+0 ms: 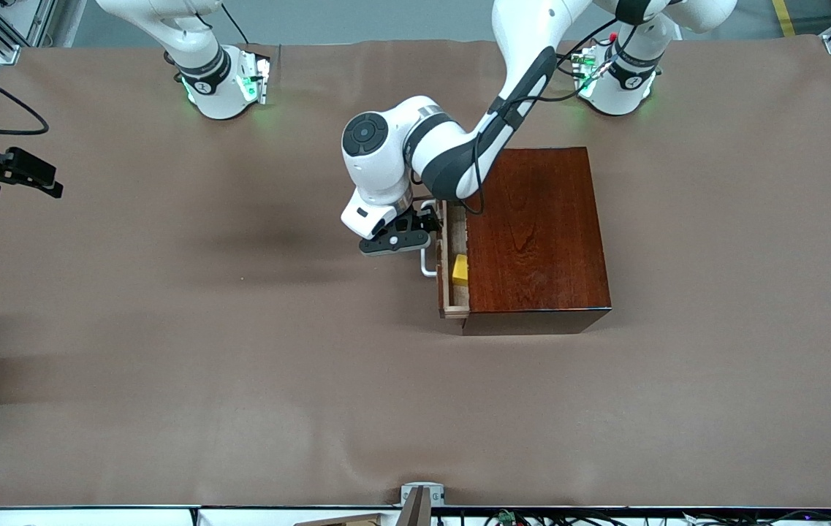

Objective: Open drawer, take yellow block, close drawer

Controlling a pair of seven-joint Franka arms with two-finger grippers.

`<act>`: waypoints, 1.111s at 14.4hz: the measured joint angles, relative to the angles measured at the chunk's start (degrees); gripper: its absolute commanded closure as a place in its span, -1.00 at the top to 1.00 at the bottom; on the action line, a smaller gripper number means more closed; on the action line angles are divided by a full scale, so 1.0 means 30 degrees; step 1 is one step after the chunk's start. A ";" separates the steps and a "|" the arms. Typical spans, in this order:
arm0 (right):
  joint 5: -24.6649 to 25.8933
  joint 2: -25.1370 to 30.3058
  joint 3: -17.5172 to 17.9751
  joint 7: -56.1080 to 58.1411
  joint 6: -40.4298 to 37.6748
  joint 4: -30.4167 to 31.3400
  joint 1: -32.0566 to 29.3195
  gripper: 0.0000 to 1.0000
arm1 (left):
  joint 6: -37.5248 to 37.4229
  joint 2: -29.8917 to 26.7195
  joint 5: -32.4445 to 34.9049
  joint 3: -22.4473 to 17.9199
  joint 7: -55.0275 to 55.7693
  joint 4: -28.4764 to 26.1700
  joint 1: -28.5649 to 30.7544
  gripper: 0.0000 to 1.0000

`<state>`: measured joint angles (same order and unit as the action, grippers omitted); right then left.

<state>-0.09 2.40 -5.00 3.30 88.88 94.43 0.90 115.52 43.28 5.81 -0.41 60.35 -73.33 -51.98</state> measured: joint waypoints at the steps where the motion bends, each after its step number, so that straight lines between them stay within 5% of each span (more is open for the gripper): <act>1: 0.0000 0.0000 -0.0013 -0.0001 0.0000 0.0006 -0.0028 1.00 | 0.0235 0.0042 -0.0039 -0.0002 0.0021 -0.0002 0.0001 1.00; 12: 0.0000 -0.0006 -0.0042 -0.0005 0.0022 0.0021 -0.0133 1.00 | 0.0953 0.0015 -0.0197 0.0044 0.0023 -0.0217 0.0037 1.00; 16: 0.0000 -0.0006 -0.0042 -0.0005 0.0028 0.0021 -0.0135 1.00 | 0.3554 0.0247 -0.0367 0.0643 0.0027 -0.0212 0.0019 1.00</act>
<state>-0.09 2.38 -5.13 3.29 88.97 94.49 0.50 126.18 44.02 4.71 1.51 60.43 -73.97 -51.92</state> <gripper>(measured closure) 0.000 0.000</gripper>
